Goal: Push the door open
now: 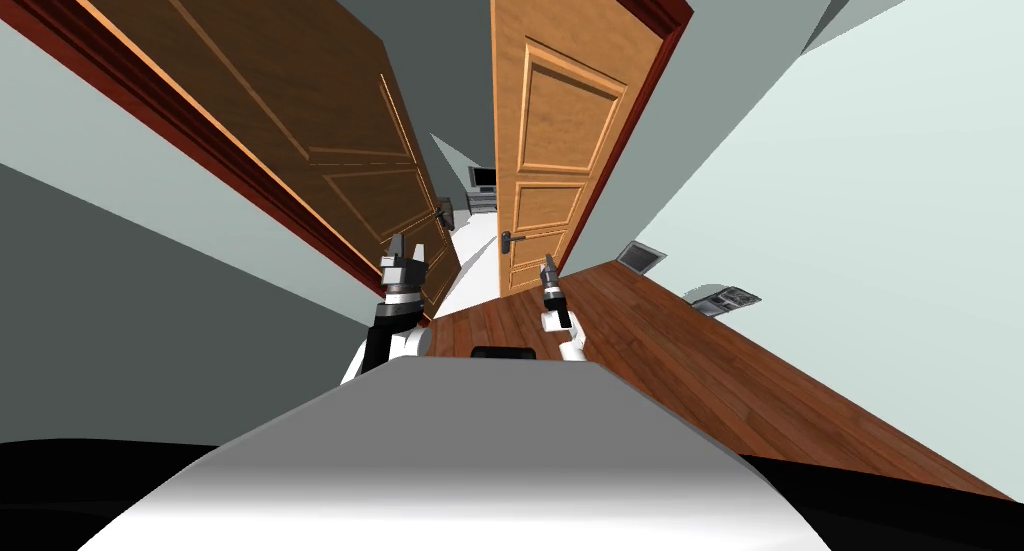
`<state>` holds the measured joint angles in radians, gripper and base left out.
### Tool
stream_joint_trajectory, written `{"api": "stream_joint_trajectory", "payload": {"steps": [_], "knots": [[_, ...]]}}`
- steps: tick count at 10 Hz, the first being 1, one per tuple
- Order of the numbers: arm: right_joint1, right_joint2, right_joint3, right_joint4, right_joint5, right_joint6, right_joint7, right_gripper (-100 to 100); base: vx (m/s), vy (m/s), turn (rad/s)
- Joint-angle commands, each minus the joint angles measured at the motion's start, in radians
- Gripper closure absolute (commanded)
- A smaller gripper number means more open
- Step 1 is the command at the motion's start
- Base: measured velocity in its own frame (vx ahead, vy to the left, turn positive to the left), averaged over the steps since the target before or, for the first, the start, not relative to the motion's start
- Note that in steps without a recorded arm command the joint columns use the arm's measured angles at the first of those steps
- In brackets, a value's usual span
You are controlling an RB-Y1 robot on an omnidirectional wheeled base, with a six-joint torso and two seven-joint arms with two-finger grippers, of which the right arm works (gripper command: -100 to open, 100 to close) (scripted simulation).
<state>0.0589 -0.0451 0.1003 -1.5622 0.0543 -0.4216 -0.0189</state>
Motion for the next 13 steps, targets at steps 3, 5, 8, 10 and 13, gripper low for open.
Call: {"api": "stream_joint_trajectory", "payload": {"steps": [3, 5, 8, 10, 13], "knots": [[-0.053, 0.003, 0.013, 0.100, -0.001, 0.016, -0.009, -100, 0.087, -0.046, 0.068], [-0.082, 0.007, 0.020, 0.153, -0.001, 0.025, -0.013, -100, 0.103, -0.043, 0.068], [-0.125, 0.015, 0.030, 0.230, -0.001, 0.039, -0.019, -100, 0.084, -0.052, 0.064], [-0.151, 0.022, 0.036, 0.277, -0.001, 0.048, -0.023, -100, 0.090, -0.048, 0.061], [-0.189, 0.032, 0.044, 0.344, -0.001, 0.060, -0.028, -100, 0.081, -0.050, 0.055]]}}
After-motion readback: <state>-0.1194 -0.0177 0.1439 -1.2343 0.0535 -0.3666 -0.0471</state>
